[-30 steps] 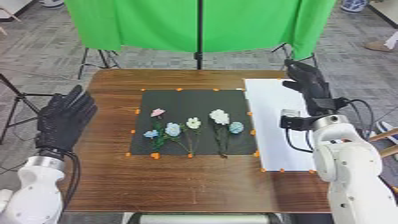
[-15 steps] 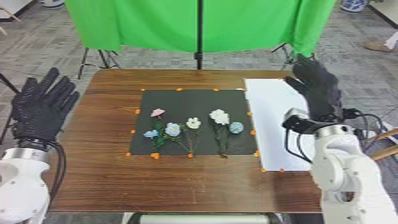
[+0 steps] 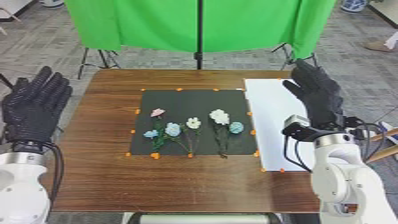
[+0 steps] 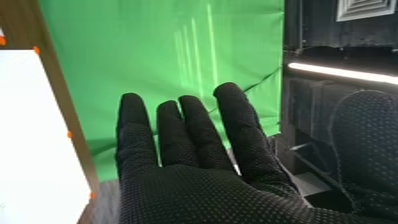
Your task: Arrange flowers
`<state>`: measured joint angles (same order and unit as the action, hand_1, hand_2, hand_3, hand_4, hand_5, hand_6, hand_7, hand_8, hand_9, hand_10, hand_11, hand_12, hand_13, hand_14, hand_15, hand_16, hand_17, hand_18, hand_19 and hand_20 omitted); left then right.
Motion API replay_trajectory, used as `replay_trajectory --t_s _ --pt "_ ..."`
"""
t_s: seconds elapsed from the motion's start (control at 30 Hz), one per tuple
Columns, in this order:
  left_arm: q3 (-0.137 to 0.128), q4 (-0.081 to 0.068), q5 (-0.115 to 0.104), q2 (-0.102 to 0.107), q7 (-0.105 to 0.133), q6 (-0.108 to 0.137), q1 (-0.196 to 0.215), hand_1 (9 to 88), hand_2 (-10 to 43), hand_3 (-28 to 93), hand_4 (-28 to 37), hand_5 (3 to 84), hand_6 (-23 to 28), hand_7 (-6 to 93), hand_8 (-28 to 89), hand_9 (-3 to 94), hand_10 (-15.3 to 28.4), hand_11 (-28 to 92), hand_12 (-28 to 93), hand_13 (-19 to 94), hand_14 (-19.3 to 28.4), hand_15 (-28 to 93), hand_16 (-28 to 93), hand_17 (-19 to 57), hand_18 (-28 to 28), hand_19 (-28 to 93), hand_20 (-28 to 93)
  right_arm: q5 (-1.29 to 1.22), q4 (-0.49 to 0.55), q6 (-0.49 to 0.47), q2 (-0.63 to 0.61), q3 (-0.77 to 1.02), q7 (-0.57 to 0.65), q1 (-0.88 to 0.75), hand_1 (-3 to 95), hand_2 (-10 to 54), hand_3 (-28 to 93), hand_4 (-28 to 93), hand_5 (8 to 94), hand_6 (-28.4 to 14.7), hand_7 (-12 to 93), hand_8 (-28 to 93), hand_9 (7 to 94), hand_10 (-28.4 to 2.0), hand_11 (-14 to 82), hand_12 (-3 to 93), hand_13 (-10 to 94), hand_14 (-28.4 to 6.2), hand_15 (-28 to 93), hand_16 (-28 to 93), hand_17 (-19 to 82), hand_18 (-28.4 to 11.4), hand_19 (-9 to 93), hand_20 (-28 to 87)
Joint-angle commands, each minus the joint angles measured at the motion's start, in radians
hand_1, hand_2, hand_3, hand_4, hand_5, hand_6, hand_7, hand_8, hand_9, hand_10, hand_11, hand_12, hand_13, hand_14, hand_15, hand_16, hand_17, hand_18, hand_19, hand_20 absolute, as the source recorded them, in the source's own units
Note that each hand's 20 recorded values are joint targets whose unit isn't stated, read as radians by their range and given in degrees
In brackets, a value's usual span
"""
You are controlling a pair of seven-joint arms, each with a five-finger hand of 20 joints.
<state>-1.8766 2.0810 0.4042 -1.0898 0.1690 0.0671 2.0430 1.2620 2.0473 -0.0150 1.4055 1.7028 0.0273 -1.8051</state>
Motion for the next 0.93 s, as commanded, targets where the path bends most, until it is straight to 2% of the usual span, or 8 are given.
replay_trajectory --t_s 0.03,0.3,0.47,0.57,0.73,0.8,0.83,0.93 --pt "0.025 0.009 -0.016 -0.017 -0.011 -0.001 0.008 26.5 13.2 71 -28.3 36.0 9.2 3.8 -7 30.4 12.8 9 9 20 10.5 16 -13 1.5 7.1 16 9 -0.037 0.042 0.041 0.016 -0.017 0.002 -0.014 12.2 7.4 80 -28 38.3 -6.6 10 -10 31.4 -15.5 6.4 8.8 24 -12.9 4 13 12 -13.4 19 16" --pt "0.010 0.051 -0.050 -0.082 -0.004 -0.006 0.077 26.8 13.4 71 -28.3 37.4 8.3 5.3 -7 33.0 12.3 10 9 23 10.4 16 -11 1.0 8.0 16 9 -0.006 0.044 0.000 0.010 -0.029 -0.011 0.001 13.3 6.2 80 -28 38.7 -5.7 12 -11 31.9 -16.4 5.9 9.6 24 -13.4 4 14 12 -14.8 21 16" --pt "0.025 0.033 -0.074 -0.097 0.015 0.004 0.069 26.9 13.5 72 -28.3 38.7 8.1 6.0 -7 35.2 12.5 10 9 25 10.7 17 -10 0.9 8.6 17 9 -0.025 0.034 -0.007 0.049 -0.020 0.008 -0.021 13.5 6.3 80 -28 39.8 -5.5 12 -11 33.3 -16.3 5.7 9.8 25 -13.2 5 15 12 -15.0 21 15" --pt "0.000 0.074 -0.046 -0.089 -0.028 0.049 0.115 27.2 14.3 71 -28.3 39.2 8.1 6.3 -8 35.8 12.8 11 9 26 11.0 18 -10 0.8 8.7 17 10 0.029 0.028 -0.009 0.035 -0.014 0.001 -0.008 13.5 6.2 80 -28 40.1 -5.5 13 -11 33.8 -17.1 5.8 10.1 25 -14.3 5 15 12 -15.5 21 15" --pt "-0.001 0.082 -0.064 -0.082 0.041 0.021 0.143 27.4 14.9 71 -28.3 40.0 8.5 6.6 -8 36.3 13.1 11 9 27 11.3 19 -10 0.6 8.9 18 10 0.030 0.039 -0.025 0.053 -0.009 0.013 -0.017 13.6 6.1 80 -28 40.8 -5.3 13 -11 34.4 -17.1 5.9 10.5 26 -14.1 5 15 12 -15.5 22 15" --pt "0.033 0.069 -0.131 -0.071 0.127 0.033 0.127 27.7 12.7 73 -28.1 40.4 8.3 6.9 -8 36.7 13.0 12 9 27 11.3 19 -10 0.6 9.0 18 10 0.002 0.042 -0.011 0.055 -0.015 0.004 -0.013 13.5 6.1 80 -27 40.8 -5.3 13 -11 34.6 -17.1 5.8 10.5 26 -13.9 5 15 12 -15.6 22 15" --pt "0.016 0.072 -0.136 -0.070 0.123 0.011 0.139 27.9 11.9 73 -28.1 40.6 8.1 7.2 -8 37.1 12.8 12 9 28 11.1 19 -10 0.7 9.1 18 10 0.005 0.040 -0.036 0.056 -0.014 0.000 -0.007 13.5 6.0 80 -27 40.9 -5.3 13 -11 34.6 -17.1 5.7 10.6 26 -13.9 5 15 12 -15.5 22 15" --pt "-0.005 0.089 -0.097 -0.048 0.143 0.016 0.143 27.8 10.3 75 -28.1 40.8 7.6 7.7 -8 37.8 11.7 12 9 28 10.5 18 -10 0.8 9.6 17 10 0.063 0.050 -0.054 0.043 -0.015 -0.018 -0.007 13.6 6.0 80 -27 40.9 -5.3 13 -11 34.9 -17.2 5.7 10.8 26 -13.9 5 15 12 -15.6 22 15"
